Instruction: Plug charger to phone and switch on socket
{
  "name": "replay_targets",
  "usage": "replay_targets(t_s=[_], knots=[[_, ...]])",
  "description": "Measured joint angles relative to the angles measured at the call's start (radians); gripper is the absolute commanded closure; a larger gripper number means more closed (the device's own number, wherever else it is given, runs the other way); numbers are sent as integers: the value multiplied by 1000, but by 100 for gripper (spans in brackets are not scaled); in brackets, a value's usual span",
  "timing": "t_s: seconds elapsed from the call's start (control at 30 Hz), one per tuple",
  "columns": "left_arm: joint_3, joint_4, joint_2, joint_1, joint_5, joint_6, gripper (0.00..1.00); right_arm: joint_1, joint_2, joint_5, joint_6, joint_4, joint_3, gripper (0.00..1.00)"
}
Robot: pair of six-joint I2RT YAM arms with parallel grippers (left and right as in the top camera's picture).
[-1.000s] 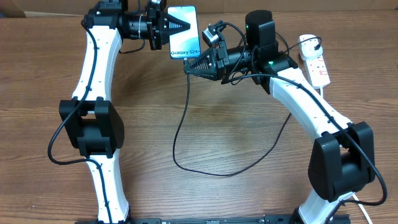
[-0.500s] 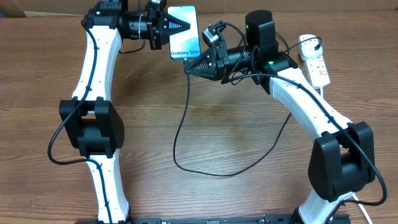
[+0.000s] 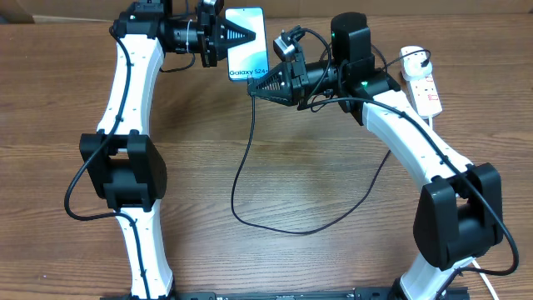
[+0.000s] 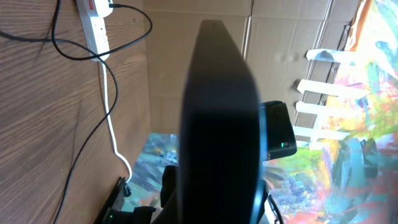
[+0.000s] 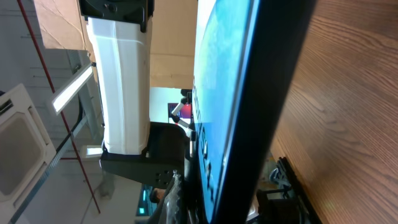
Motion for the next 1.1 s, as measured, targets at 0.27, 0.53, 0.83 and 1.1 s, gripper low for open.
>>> replay_targets(t_s=[0.27, 0.53, 0.83, 1.1], knots=[[0, 9, 0, -1, 0, -19, 96, 0, 0, 1, 1, -11, 0, 96], [0, 18, 0, 9, -4, -31, 96, 0, 0, -3, -6, -39, 0, 96], [0, 18, 0, 13, 2, -76, 96, 1, 0, -3, -6, -49, 0, 96], [0, 18, 0, 13, 13, -98, 96, 9, 0, 6, -6, -50, 0, 96]])
